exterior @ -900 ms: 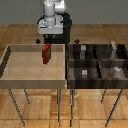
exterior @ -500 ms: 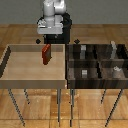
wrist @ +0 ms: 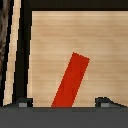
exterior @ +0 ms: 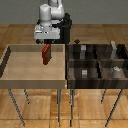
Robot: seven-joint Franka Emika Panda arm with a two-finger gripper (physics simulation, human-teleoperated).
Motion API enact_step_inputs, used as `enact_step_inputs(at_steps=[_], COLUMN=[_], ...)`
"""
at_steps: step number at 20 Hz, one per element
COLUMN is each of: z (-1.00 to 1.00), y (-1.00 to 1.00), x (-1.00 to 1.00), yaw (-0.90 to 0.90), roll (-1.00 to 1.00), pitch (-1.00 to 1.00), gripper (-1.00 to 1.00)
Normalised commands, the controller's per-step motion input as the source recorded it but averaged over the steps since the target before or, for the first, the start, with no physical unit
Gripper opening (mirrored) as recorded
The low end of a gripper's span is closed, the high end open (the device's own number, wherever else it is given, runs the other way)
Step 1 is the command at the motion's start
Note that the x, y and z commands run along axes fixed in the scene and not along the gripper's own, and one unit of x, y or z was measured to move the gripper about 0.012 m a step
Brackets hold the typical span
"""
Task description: Place the box of cereal into the appropriate compartment.
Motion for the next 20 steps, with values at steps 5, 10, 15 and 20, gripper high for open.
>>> enact_step_inputs(at_steps=[5,10,15,20], z=[0.00,-0.80,-0.60,0.00], y=[0.00,0.00,0.00,0.00], x=[0.20,0.00,0.00,0.00], yaw=[0.00,0.00,0.00,0.00], roll=[0.00,0.00,0.00,0.00], pitch=[0.00,0.00,0.00,0.00], gripper=[1.00,1.00,1.00,-1.00])
